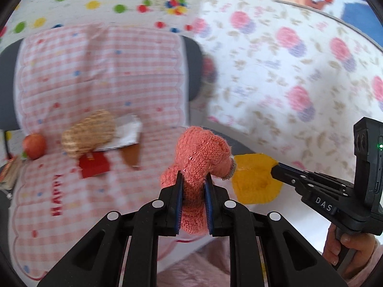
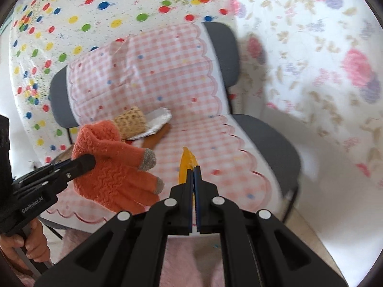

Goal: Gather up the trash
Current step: 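Carry the glove and yellow cloth over the bin and open both tools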

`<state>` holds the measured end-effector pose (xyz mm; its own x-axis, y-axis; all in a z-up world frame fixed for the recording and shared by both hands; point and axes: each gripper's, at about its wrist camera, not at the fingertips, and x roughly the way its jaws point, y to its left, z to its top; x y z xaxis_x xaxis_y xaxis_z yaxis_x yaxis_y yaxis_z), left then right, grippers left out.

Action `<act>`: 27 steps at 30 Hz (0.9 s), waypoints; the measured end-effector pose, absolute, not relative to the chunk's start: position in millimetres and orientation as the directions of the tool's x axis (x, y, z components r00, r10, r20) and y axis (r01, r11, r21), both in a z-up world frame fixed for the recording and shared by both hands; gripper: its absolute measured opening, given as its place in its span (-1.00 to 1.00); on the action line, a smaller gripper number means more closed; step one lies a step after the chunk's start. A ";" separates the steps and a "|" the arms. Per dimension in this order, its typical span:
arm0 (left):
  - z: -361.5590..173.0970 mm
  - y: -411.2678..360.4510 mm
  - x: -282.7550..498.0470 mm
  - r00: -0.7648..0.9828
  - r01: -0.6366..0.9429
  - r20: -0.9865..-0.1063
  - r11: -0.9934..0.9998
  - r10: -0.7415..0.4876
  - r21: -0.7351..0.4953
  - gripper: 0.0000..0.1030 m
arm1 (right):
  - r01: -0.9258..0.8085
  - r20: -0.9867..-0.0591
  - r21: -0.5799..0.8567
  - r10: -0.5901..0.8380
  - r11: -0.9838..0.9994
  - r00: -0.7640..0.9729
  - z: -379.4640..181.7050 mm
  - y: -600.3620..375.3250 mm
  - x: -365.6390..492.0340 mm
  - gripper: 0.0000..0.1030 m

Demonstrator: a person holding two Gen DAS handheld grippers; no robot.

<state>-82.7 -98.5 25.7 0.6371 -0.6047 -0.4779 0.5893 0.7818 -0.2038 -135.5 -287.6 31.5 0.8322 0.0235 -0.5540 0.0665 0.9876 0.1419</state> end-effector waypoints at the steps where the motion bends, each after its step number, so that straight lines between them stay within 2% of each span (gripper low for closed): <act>1: 24.5 -108.1 -87.1 0.614 0.617 -0.479 0.760 -0.628 -0.206 -0.68 | 0.083 -0.555 0.138 0.008 0.987 0.832 31.1 -293.0 -142.6 -0.97; 12: -15.1 -188.1 -126.5 0.418 0.771 -0.530 0.597 -0.738 -0.222 -0.68 | 0.283 -0.638 0.112 -0.149 0.953 0.756 -3.2 -345.9 -224.2 -0.97; 21: -61.4 -234.9 -143.5 0.306 0.815 -0.628 0.537 -0.716 -0.215 -0.66 | 0.366 -0.707 0.118 -0.181 0.923 0.684 -45.4 -374.5 -250.6 -0.97; 27: -81.3 -251.7 -138.4 0.266 0.819 -0.676 0.531 -0.687 -0.216 -0.54 | 0.380 -0.732 0.140 -0.163 0.914 0.662 -62.2 -387.2 -248.6 -0.97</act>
